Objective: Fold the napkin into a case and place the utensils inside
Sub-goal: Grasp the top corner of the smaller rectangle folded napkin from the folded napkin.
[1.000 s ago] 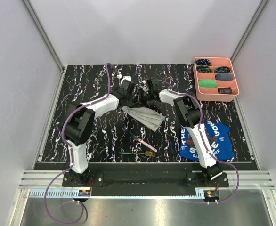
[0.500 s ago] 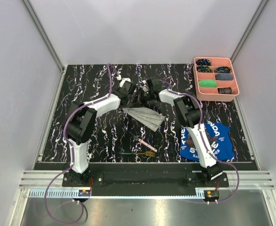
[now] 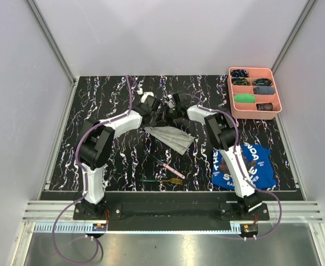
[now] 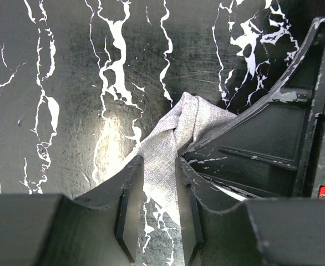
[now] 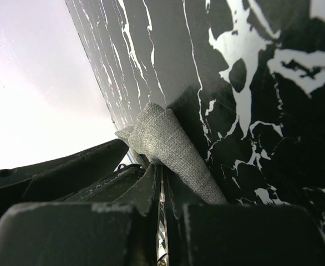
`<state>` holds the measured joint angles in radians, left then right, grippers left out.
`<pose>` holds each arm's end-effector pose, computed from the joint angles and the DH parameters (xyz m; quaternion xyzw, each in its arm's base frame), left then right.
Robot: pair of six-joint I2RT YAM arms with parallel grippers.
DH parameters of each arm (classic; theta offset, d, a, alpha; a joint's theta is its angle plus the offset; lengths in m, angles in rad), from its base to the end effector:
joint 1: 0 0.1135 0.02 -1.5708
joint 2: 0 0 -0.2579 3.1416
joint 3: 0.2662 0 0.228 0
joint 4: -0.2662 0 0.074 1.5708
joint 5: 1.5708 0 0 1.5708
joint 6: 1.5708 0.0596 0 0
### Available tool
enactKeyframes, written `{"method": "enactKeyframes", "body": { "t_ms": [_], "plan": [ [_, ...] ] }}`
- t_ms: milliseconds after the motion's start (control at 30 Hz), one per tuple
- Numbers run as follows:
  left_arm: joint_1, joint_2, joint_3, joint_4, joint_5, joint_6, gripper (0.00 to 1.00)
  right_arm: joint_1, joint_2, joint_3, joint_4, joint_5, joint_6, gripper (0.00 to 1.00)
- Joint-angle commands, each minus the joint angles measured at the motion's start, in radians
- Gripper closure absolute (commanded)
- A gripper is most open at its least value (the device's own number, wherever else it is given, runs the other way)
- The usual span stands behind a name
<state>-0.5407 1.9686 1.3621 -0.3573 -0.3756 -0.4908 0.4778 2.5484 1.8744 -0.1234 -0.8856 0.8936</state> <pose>0.3616 -0.1916 0.1688 -0.0324 0.9386 0.0102 0.3433 0.4416 0.2806 0.0873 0.0146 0.8522 0.5229 0.0125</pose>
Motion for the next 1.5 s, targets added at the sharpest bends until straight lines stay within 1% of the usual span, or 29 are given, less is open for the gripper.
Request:
{"method": "enactKeyframes", "body": {
  "t_ms": [0, 167, 200, 300, 500, 533, 633, 667, 733, 867, 900, 1000, 1067, 1233, 1467],
  "plan": [
    [0.001, -0.028, 0.026, 0.043, -0.020, -0.015, 0.67, 0.012, -0.065, -0.004, 0.013, -0.035, -0.016, 0.96],
    [0.002, 0.004, 0.057, 0.017, -0.025, -0.015, 0.71, 0.012, -0.066, -0.009, 0.011, -0.035, -0.018, 0.97],
    [0.002, 0.003, 0.055, 0.017, -0.023, -0.023, 0.71, 0.012, -0.065, -0.011, 0.013, -0.035, -0.018, 0.97],
    [0.002, -0.004, 0.057, 0.021, -0.003, -0.026, 0.66, 0.012, -0.063, -0.009, 0.013, -0.036, -0.019, 0.96],
    [0.002, 0.013, 0.068, 0.014, -0.014, -0.020, 0.67, 0.013, -0.063, -0.008, 0.013, -0.036, -0.018, 0.96],
    [0.002, 0.022, 0.069, 0.011, -0.019, -0.019, 0.70, 0.013, -0.063, -0.008, 0.013, -0.036, -0.018, 0.97],
    [0.002, 0.045, 0.086, -0.005, -0.020, -0.012, 0.73, 0.016, -0.063, -0.009, 0.013, -0.036, -0.019, 0.97],
    [0.002, 0.050, 0.088, -0.011, -0.020, -0.011, 0.76, 0.016, -0.063, -0.009, 0.013, -0.036, -0.018, 0.97],
    [0.001, 0.055, 0.088, -0.012, -0.023, -0.008, 0.79, 0.018, -0.062, -0.009, 0.013, -0.035, -0.016, 0.97],
    [0.002, 0.041, 0.088, -0.016, -0.036, 0.000, 0.93, 0.018, -0.065, -0.006, 0.013, -0.036, -0.018, 0.97],
    [0.002, 0.024, 0.083, -0.016, -0.036, -0.003, 1.00, 0.018, -0.066, -0.006, 0.011, -0.039, -0.018, 0.96],
    [0.001, -0.016, 0.081, 0.007, 0.000, 0.003, 1.00, 0.018, -0.074, -0.008, 0.010, -0.042, -0.019, 0.97],
    [0.001, -0.030, 0.072, 0.046, 0.052, 0.018, 1.00, 0.022, -0.083, -0.009, 0.010, -0.047, -0.028, 0.96],
    [-0.001, -0.065, -0.003, 0.144, 0.112, 0.049, 1.00, 0.038, -0.106, 0.026, -0.053, -0.062, -0.076, 0.96],
    [-0.002, -0.066, -0.069, 0.196, 0.107, 0.047, 1.00, 0.058, -0.099, 0.045, -0.027, -0.084, -0.018, 0.97]
  ]
}}
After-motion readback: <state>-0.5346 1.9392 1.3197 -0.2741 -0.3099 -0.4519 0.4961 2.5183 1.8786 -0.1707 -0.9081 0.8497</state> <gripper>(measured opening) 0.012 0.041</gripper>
